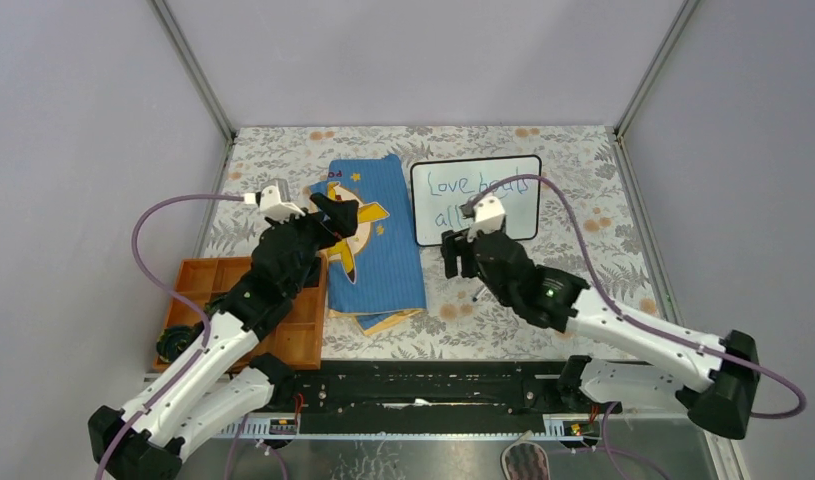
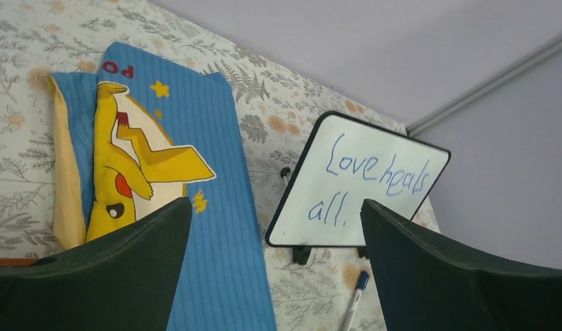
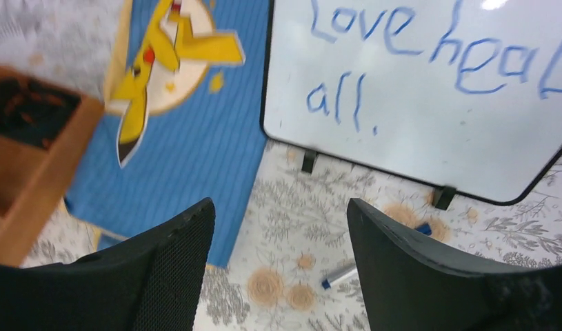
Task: Write a sentence on the whiteboard
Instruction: Reset both arms
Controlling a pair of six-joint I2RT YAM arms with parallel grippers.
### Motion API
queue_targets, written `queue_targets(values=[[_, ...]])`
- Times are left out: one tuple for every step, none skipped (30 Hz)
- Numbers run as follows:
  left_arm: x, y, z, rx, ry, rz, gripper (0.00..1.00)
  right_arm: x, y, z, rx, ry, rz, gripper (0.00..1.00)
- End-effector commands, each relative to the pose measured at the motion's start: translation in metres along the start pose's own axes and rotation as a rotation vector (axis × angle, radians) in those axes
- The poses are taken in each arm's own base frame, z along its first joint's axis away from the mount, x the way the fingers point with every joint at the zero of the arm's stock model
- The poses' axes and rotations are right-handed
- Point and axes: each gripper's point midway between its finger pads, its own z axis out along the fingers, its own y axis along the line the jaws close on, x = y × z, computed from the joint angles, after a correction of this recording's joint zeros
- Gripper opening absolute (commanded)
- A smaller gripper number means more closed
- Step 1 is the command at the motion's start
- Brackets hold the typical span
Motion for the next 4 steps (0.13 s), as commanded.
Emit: queue_targets(values=[[-0.019,0.004,0.007,-0.13,-0.062,-0.137,0.99,-0.034,-0.022,-0.009,0.1,-0.198,0.129,0.77],[-0.016,0.004,0.01,-0.152,-0.042,-0.134,0.99,-0.034,-0.027,-0.012,0.123,-0.212,0.14,0.78],[-0.012,0.005,0.011,-0.169,-0.025,-0.126,0.99,-0.042,-0.029,-0.015,0.124,-0.247,0.167,0.77],[-0.011,0.005,0.012,-0.176,-0.013,-0.115,0.99,-0.044,-0.033,-0.017,0.143,-0.267,0.185,0.78]])
